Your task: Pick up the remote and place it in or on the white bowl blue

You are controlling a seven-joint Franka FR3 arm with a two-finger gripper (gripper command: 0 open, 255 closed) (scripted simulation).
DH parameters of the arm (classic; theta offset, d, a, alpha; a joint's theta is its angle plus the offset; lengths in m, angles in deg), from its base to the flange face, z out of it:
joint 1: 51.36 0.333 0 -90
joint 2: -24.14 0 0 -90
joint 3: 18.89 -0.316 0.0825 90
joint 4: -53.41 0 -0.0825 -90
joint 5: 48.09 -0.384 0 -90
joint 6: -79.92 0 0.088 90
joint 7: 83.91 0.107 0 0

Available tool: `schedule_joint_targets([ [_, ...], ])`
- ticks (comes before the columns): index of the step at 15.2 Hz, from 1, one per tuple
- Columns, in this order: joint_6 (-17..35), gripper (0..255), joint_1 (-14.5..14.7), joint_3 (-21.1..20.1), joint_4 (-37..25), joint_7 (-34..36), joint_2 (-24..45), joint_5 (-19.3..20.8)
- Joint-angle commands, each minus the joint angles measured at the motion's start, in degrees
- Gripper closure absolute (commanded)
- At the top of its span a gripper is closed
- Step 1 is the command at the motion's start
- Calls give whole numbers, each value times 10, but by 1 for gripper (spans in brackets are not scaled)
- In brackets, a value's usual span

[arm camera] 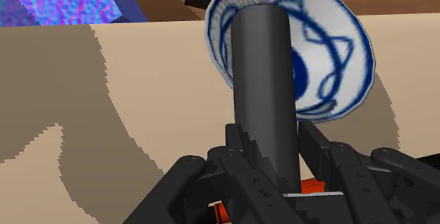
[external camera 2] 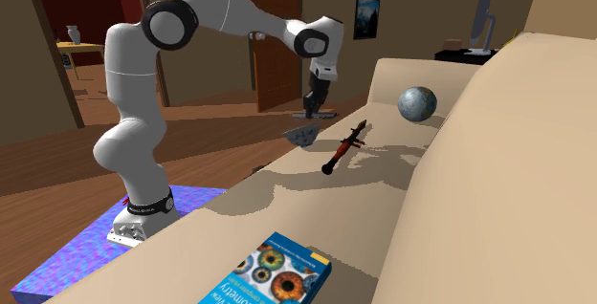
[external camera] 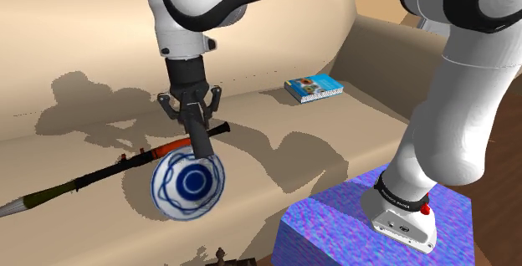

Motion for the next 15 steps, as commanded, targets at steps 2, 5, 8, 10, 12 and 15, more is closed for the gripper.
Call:
schedule_joint_targets([
  [2,18,255,20,-16,28,32,-18,-8],
  [5,37,255,25,-20,45,39,-18,-9],
  [8,58,255,26,-20,62,37,-12,-8],
  [10,73,255,27,-20,72,35,-8,-7],
  [12,87,255,27,-20,82,34,-3,-6],
  [15,100,255,28,-20,91,32,2,-5],
])
